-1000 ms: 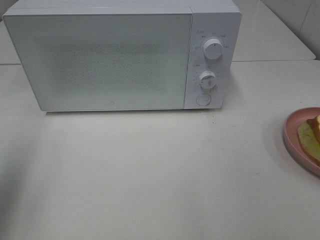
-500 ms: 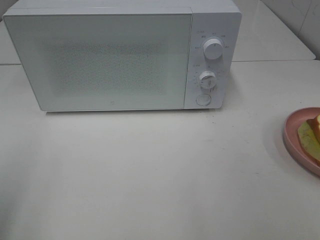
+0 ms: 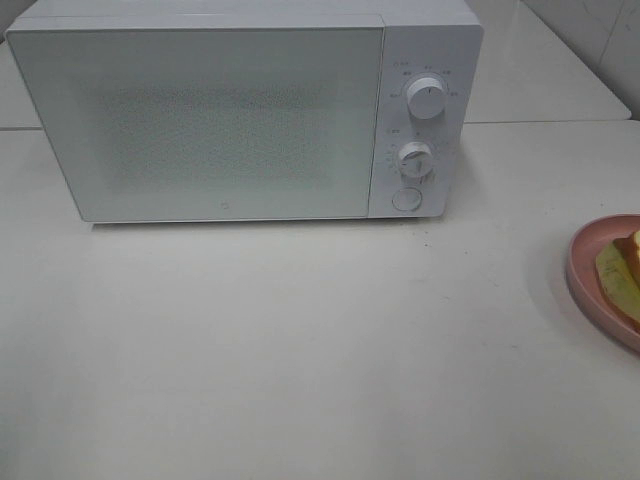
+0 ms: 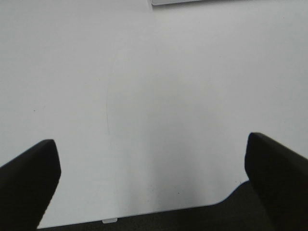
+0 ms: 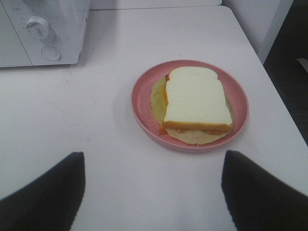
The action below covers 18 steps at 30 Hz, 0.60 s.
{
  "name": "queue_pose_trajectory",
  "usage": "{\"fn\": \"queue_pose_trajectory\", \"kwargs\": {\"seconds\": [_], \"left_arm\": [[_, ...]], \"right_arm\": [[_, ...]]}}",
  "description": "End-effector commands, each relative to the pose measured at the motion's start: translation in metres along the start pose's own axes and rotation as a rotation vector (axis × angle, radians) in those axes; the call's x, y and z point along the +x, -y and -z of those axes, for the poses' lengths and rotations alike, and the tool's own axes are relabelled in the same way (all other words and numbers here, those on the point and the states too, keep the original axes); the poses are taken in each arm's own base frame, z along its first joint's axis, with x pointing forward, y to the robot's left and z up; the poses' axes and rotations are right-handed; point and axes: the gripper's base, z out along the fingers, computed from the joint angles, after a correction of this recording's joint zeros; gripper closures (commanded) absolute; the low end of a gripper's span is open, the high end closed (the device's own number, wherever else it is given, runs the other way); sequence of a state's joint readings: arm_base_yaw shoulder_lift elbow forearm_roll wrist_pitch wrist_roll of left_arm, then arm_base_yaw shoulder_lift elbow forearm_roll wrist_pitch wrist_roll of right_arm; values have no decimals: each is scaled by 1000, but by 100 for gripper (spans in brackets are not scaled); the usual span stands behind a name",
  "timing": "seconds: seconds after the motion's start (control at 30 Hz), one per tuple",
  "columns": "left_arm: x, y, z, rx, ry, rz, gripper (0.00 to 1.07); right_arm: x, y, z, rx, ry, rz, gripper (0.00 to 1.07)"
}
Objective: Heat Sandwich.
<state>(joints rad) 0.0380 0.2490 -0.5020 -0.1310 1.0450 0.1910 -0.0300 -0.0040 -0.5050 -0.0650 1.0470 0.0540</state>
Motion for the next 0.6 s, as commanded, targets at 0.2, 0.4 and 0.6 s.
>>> {"fn": "queue_pose_trajectory", "kwargs": {"seconds": [0.2,0.4,0.6], "left_arm": [[15,6,25,-3,198,-22,5],[24,9,34,4,283,-23,5],[24,9,35,3,289,-29,5]], "right_arm": [[1,0,3,6,36,7,32],[1,0,3,6,36,7,32],[1,0,3,6,36,6,32]]}}
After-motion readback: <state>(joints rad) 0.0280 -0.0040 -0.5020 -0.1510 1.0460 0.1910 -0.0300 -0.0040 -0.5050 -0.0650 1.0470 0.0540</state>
